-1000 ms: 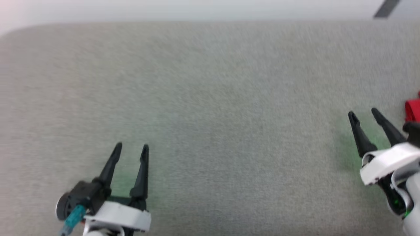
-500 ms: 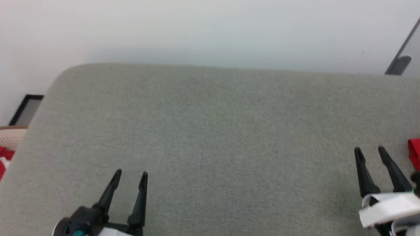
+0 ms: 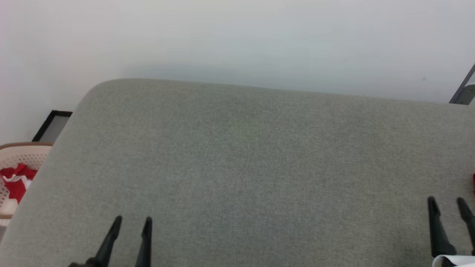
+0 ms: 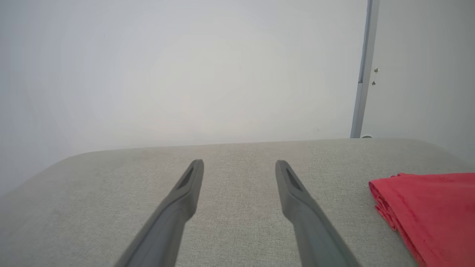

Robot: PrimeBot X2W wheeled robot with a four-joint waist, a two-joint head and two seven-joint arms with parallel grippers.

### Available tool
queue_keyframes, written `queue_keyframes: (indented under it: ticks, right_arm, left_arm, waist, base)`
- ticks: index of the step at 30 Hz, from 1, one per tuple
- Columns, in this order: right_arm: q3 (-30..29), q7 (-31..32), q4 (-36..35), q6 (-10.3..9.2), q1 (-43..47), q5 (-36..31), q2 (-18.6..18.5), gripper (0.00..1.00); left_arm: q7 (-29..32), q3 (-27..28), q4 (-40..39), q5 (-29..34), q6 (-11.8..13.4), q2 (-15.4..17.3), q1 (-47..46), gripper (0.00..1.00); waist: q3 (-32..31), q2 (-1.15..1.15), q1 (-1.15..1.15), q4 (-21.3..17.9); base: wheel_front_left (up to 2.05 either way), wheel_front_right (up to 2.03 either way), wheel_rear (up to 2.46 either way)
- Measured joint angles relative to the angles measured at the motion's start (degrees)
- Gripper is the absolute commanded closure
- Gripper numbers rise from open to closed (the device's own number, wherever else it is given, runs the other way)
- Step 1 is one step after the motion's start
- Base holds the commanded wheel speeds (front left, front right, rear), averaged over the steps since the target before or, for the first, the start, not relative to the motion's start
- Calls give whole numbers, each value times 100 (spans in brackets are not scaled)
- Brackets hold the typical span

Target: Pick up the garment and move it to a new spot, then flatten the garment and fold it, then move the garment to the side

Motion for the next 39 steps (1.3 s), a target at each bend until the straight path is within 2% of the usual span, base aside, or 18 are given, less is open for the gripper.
queue_keyframes:
  ticks: [9, 27, 28, 34, 39]
  right_arm:
    - [-188, 174, -472, 0, 140, -121, 166, 0]
    - [-166, 171, -399, 0, 135, -59, 189, 0]
    - [-158, 171, -374, 0, 135, -58, 194, 100]
    - [-129, 203, -67, 0, 146, -19, 360, 100]
    - [-124, 328, 5, 0, 135, 433, 415, 100]
  left_arm:
    - [0, 201, -307, 94, 0, -131, 153, 0]
    - [0, 218, -376, 94, 0, -190, 52, 0]
    - [0, 207, -374, 86, 0, -197, 42, 100]
    - [16, 149, -68, 43, 1, -304, 130, 100]
    - [141, 147, 32, -505, 2, -307, 92, 100]
  waist:
    - [190, 0, 0, -25]
    - [261, 0, 0, -33]
    - [263, 0, 0, -26]
    - [262, 0, 0, -30]
    - [253, 0, 0, -50]
  base:
    - [0, 0, 0]
    - [0, 0, 0]
    - [0, 0, 0]
    - [0, 0, 0]
    - [0, 0, 0]
